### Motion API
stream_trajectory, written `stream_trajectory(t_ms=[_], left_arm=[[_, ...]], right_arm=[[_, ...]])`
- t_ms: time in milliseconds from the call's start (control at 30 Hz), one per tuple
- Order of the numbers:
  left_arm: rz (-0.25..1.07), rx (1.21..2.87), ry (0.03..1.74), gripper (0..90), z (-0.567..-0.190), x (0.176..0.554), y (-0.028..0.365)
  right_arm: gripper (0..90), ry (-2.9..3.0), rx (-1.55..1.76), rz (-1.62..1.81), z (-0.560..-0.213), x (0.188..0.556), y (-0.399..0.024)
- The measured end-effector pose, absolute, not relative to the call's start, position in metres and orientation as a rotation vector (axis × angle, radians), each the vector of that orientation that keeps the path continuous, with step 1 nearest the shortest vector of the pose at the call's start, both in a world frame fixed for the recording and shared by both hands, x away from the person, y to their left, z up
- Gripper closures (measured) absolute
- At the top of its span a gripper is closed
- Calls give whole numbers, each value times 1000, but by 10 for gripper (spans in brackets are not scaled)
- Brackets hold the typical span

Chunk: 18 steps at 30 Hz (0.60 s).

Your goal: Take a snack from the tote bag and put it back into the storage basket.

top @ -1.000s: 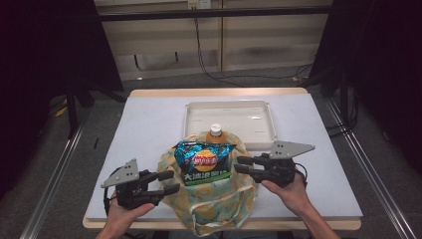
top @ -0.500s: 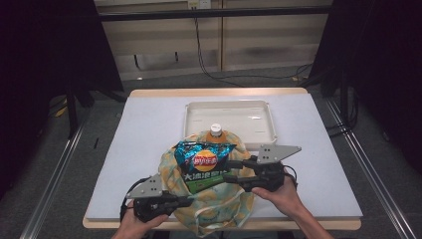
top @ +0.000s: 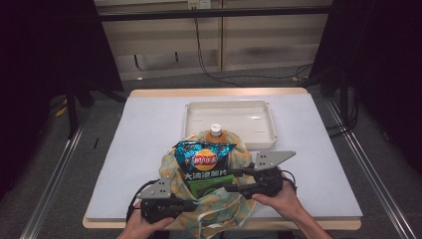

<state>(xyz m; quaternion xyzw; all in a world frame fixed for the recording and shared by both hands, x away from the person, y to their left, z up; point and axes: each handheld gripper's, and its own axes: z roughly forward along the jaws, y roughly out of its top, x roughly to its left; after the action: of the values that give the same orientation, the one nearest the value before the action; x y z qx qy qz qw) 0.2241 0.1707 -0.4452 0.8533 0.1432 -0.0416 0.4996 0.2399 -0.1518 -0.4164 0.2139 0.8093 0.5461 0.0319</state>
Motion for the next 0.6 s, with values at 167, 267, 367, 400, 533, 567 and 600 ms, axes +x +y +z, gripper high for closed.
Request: stream_trajectory(t_ms=[167, 267, 367, 400, 533, 567, 600], left_arm=[[-108, 2081, 333, 872, -447, 223, 166], [-111, 2091, 324, 873, -448, 224, 165], [-110, 2092, 325, 873, -448, 224, 164], [-110, 2093, 324, 873, -448, 224, 165], [-110, 2099, 328, 872, -448, 225, 165], [-116, 2090, 333, 872, -449, 225, 164], [-118, 2090, 335, 869, -449, 225, 163]], right_arm=[[539, 2521, 654, 1671, -418, 240, -150], [562, 2527, 636, 1692, -415, 241, -146], [644, 2523, 595, 1711, -412, 244, -144], [644, 2523, 595, 1711, -412, 244, -144], [691, 2528, 571, 1740, -410, 247, -141], [695, 2537, 563, 1742, -411, 248, -139], [692, 2544, 564, 1738, -411, 248, -137]])
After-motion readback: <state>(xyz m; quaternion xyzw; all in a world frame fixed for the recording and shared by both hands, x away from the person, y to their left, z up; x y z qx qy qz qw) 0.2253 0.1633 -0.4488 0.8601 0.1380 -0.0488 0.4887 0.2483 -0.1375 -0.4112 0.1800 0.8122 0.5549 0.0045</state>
